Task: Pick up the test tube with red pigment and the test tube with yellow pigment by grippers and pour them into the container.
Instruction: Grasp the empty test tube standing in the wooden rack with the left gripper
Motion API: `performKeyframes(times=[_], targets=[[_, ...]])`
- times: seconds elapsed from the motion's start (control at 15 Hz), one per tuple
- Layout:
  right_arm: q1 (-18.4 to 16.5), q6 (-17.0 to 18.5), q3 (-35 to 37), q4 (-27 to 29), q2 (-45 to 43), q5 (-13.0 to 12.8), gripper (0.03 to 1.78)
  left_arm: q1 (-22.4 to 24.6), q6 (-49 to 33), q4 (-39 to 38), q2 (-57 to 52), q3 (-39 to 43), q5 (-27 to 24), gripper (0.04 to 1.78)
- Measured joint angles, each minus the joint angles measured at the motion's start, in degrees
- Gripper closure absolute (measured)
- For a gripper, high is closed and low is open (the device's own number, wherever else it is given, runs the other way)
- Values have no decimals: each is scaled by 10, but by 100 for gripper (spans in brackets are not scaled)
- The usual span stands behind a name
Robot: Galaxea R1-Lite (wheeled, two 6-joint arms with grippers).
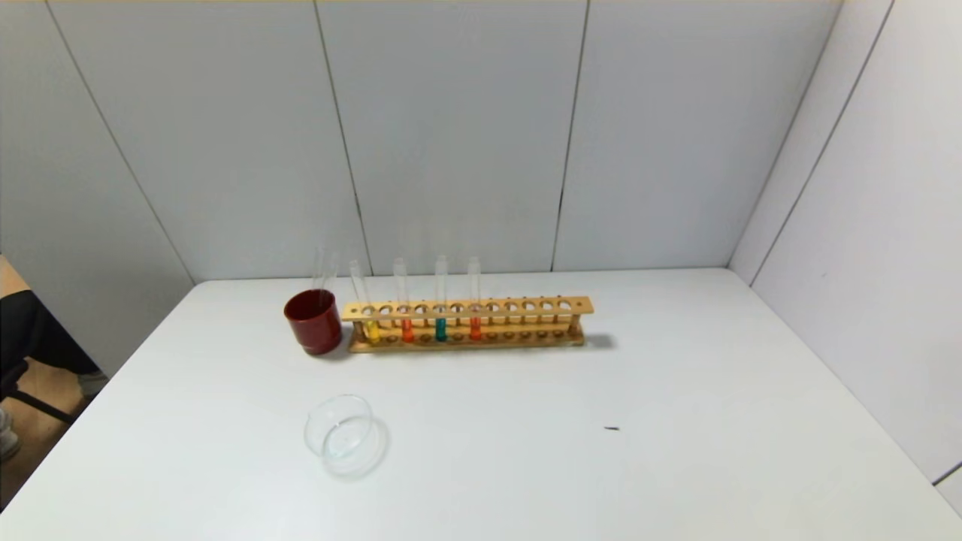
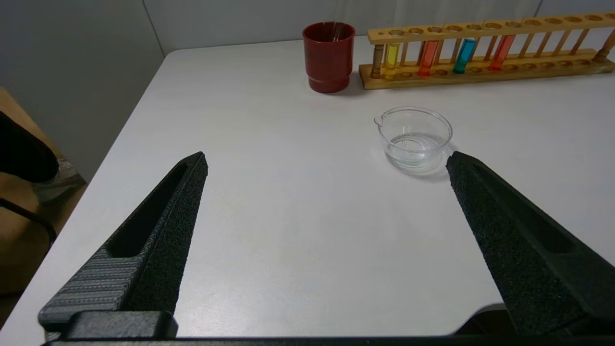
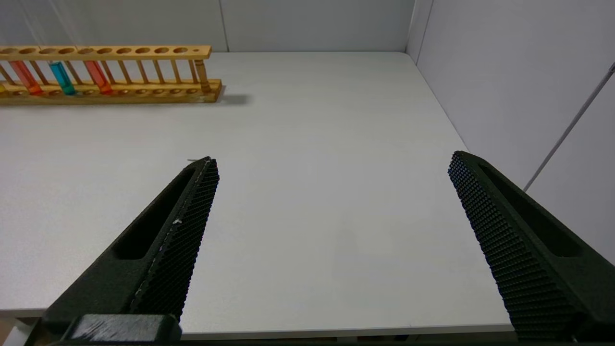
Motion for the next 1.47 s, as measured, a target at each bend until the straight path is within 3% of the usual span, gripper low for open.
performKeyframes(times=[0.47,0.8,1.13,1.47], targets=[[0,0,0,0,0,0,6,-1,12,2,0,-25,-11,7],[0,0,0,0,0,0,6,-1,19,137,41,-210,-44,7],[0,0,0,0,0,0,6,0,61,168,241,-408,-56,7],[0,0,0,0,0,0,6,-2,73,57,472,-479,-72,7]])
